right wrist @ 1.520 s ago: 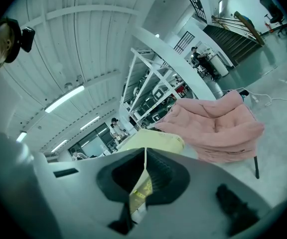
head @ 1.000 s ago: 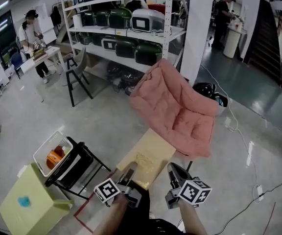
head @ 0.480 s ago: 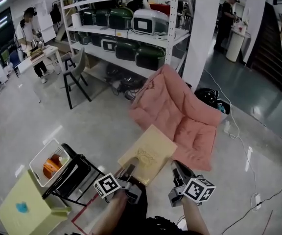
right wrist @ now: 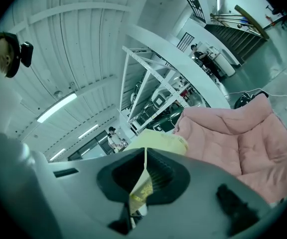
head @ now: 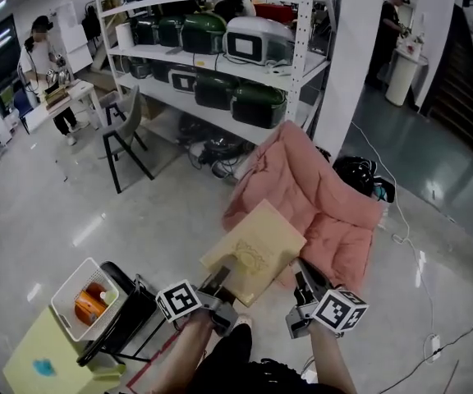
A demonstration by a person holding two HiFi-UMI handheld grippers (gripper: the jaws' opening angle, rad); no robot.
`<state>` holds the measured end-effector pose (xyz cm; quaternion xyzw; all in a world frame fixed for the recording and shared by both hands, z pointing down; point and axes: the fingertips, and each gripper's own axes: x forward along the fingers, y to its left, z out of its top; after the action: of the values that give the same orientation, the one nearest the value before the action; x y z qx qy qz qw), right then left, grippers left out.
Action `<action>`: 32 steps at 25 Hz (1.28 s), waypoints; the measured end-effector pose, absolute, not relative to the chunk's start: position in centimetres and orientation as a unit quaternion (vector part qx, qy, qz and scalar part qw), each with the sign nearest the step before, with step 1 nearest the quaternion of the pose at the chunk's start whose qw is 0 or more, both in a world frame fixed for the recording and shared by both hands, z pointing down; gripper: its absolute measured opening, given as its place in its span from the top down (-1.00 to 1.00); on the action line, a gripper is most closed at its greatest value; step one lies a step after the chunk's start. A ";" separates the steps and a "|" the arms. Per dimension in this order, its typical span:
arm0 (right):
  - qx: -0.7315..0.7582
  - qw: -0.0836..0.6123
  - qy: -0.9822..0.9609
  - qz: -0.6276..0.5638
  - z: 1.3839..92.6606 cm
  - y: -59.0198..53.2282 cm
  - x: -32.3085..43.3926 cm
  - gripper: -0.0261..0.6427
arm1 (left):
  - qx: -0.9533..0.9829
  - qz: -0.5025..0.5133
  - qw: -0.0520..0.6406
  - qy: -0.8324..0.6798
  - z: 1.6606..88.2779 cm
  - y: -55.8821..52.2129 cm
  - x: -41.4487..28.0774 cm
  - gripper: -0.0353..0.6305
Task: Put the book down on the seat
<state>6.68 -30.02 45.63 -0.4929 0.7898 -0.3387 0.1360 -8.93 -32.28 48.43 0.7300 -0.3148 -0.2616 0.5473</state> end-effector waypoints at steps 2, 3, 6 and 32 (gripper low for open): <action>-0.489 0.144 0.791 -0.339 45.0 -32.4 6.2 0.88 | 0.734 -0.249 0.546 -0.318 47.9 -34.8 -9.2 0.20; -0.487 0.146 0.791 -0.339 44.6 -33.5 6.0 0.88 | 0.736 -0.246 0.545 -0.317 47.6 -35.9 -9.3 0.20; -0.484 0.149 0.798 -0.329 43.8 -36.7 5.4 0.88 | 0.740 -0.245 0.544 -0.311 46.6 -39.6 -9.5 0.20; -0.459 0.145 0.797 -0.365 45.8 -55.5 8.3 0.88 | 0.696 -0.192 0.595 -0.353 51.3 -64.1 -6.4 0.20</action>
<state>8.33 -55.52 45.80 -0.4586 0.7971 -0.3651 0.1448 -6.44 -64.11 51.32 0.6956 -0.3534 -0.1921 0.5953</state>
